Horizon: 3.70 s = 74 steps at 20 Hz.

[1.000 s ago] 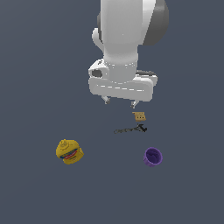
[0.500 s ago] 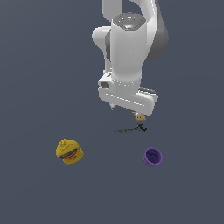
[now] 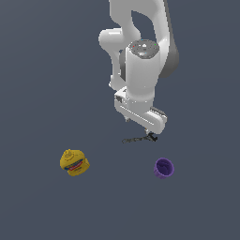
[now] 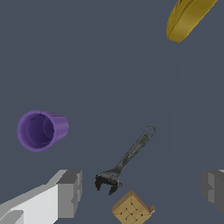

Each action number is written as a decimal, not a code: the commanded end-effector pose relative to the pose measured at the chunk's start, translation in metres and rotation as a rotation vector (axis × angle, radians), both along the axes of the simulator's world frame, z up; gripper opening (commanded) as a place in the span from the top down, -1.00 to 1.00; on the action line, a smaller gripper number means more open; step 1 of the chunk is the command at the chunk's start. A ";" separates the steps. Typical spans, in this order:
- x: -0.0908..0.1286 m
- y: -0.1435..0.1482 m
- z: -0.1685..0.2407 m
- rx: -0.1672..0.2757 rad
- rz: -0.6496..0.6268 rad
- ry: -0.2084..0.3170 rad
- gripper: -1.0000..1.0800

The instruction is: Pick up a designated object from a clutter of objects.

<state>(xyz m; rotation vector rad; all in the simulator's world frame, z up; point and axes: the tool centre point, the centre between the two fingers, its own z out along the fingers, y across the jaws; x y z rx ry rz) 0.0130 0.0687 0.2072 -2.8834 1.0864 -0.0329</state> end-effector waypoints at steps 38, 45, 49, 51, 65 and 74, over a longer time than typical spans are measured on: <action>-0.059 0.043 -0.147 -0.028 -0.791 0.058 -0.92; -0.060 0.043 -0.149 -0.029 -0.802 0.059 -0.92; -0.060 0.043 -0.156 -0.029 -0.802 0.059 -0.92; -0.061 0.043 -0.163 -0.029 -0.803 0.059 -0.92; -0.061 0.043 -0.200 -0.029 -0.806 0.059 1.00; -0.061 0.042 -0.198 -0.029 -0.806 0.059 1.00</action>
